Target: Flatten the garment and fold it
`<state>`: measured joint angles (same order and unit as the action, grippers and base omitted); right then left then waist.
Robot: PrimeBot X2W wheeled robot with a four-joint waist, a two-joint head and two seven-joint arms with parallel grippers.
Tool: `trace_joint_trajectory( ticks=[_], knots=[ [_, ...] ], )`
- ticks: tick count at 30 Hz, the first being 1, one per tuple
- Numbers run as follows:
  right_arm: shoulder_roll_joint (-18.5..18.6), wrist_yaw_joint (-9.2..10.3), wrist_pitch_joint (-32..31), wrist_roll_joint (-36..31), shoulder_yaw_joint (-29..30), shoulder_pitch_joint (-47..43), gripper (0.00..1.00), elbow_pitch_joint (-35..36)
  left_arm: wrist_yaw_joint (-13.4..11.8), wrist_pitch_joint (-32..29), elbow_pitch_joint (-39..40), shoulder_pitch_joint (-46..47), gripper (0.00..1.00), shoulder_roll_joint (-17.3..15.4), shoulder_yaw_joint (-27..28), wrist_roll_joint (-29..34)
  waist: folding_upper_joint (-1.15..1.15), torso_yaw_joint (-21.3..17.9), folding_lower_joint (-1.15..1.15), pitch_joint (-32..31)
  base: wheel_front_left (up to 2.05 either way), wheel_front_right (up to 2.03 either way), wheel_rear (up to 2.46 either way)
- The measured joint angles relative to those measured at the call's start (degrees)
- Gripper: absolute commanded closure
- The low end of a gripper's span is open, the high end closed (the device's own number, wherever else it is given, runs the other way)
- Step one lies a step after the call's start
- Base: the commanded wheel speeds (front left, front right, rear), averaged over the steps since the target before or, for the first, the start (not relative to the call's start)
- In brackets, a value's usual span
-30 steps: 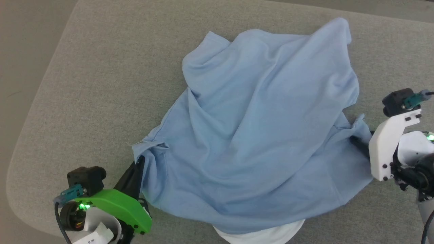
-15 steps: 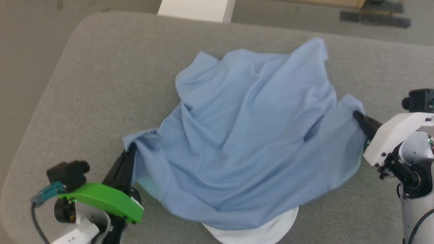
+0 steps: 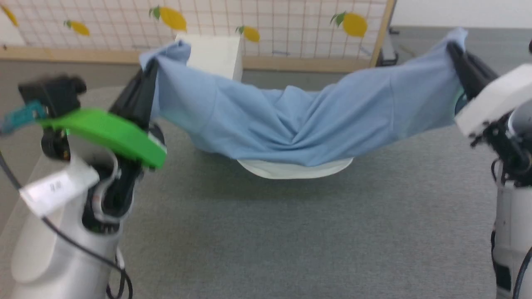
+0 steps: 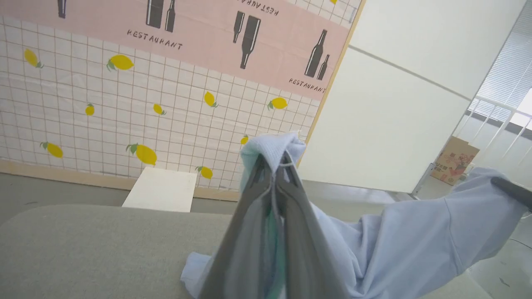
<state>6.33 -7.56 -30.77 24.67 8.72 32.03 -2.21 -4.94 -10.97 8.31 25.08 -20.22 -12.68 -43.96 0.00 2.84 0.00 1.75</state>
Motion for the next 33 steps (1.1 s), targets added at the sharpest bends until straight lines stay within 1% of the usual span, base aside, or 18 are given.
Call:
trace_joint_trajectory(
  ticks=[2, 5, 10, 15, 20, 25, 28, 33],
  knots=[
    [0.4, 0.00, -0.2, -0.8, -0.5, 3.3, 1.00, -0.3, -0.5, -2.3, -2.3, 4.8, 1.00, 0.4, -0.1, -0.6, 0.00, -1.0, 0.00, -1.5, 0.00, 0.00, 0.00],
    [0.6, 0.00, -0.6, -2.1, -0.7, 8.7, 1.00, -1.9, -0.8, -5.1, -6.7, 11.1, 1.00, 0.2, -0.3, -0.7, 0.00, -2.4, 0.00, -3.0, 0.00, 0.00, 0.00],
    [0.8, 0.00, -1.0, -4.8, -1.8, 18.0, 1.00, -6.3, -1.4, -7.7, -13.3, 21.1, 1.00, -0.1, 0.0, -0.6, 0.00, -5.2, 0.00, -4.1, 0.00, 0.00, 0.00],
    [1.4, 0.00, -0.7, -7.8, -3.7, 26.7, 1.00, -11.5, -1.7, -10.2, -18.8, 30.9, 1.00, -1.7, -1.0, 1.6, 0.00, -7.1, 0.00, -3.3, 0.00, 0.00, 0.00],
    [2.1, -0.01, -0.1, -11.1, -4.5, 32.4, 1.00, -17.5, -1.7, -12.7, -23.4, 37.2, 1.00, -1.9, -2.2, 2.8, 0.00, -7.8, 0.00, -1.0, 0.00, 0.00, 0.00],
    [2.4, -0.01, 2.2, -14.4, -3.5, 38.0, 1.00, -22.2, -2.0, -12.3, -26.2, 42.8, 1.00, -1.4, -2.7, 3.8, 0.00, -7.9, 0.00, 2.4, 0.00, 0.00, 0.00],
    [2.3, -0.01, 4.1, -16.6, -2.6, 42.4, 1.00, -24.5, -2.3, -10.4, -27.8, 47.2, 1.00, -1.1, -2.5, 4.9, 0.00, -7.9, 0.00, 5.3, 0.00, 0.00, 0.00],
    [2.3, -0.01, 7.5, -20.7, -0.5, 50.2, 1.00, -27.6, -2.2, -5.9, -30.6, 54.5, 1.00, 0.8, -2.0, 6.2, 0.00, -7.9, 0.00, 11.3, 0.00, 0.00, 0.00]
  ],
)
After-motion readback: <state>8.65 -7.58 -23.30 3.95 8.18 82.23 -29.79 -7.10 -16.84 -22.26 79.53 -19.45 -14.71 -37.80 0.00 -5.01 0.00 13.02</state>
